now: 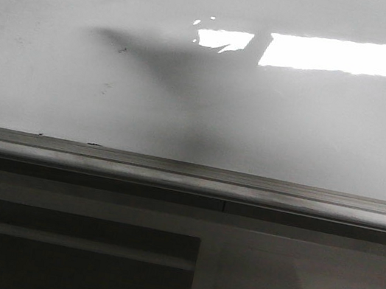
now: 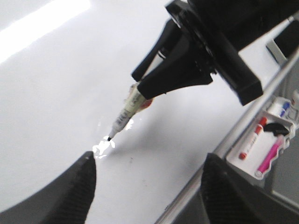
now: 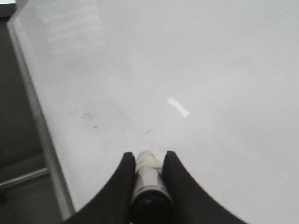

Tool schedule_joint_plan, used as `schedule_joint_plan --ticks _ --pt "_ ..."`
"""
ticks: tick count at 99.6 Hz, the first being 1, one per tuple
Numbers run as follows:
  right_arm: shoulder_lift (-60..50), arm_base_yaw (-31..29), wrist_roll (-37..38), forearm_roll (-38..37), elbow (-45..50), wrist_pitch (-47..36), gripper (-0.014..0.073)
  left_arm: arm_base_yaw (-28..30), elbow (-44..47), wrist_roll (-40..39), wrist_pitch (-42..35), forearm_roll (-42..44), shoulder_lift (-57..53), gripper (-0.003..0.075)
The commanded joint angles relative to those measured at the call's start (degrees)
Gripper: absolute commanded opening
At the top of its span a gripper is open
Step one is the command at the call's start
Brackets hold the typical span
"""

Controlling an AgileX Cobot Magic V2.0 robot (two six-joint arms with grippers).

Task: Write number 2 on whiteboard

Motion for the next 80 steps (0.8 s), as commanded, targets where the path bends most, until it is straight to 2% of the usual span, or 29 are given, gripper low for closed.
schedule_joint_plan --ticks 1,8,18,31,44,59,80 --pt "0.20 -0.18 -1.07 -1.37 -2.16 -6.56 -0.0077 1.95 -0.09 -3.42 -3.01 1.29 -4.43 0.0354" --pt "1.34 -0.18 -1.07 -2.35 -2.41 -6.47 -0.0077 3.50 1.32 -3.88 -1.70 1.14 -7.99 0.0235" --pt "3.39 -0.18 -1.07 -2.35 -3.78 -4.17 -0.0077 5.20 3.62 -3.88 0.46 0.81 -12.52 -0.0020" --pt "6.29 -0.18 -1.07 -2.87 -5.98 -4.16 -0.0077 6.34 7.01 -5.53 0.51 0.52 -16.69 -0.0020" --pt "8.75 -0.18 -1.07 -6.56 -8.16 -5.25 -0.0077 6.42 8.86 -5.51 0.87 -1.92 -18.80 -0.0020" --pt "9.73 -0.56 -1.07 -10.65 -9.22 -9.76 -0.0077 6.42 9.45 -5.51 1.74 -3.94 -19.31 -0.0020" --pt "9.11 -5.69 -1.66 -13.38 -10.27 -11.43 -0.0077 6.42 9.45 -5.51 2.65 -4.32 -19.31 -0.0020"
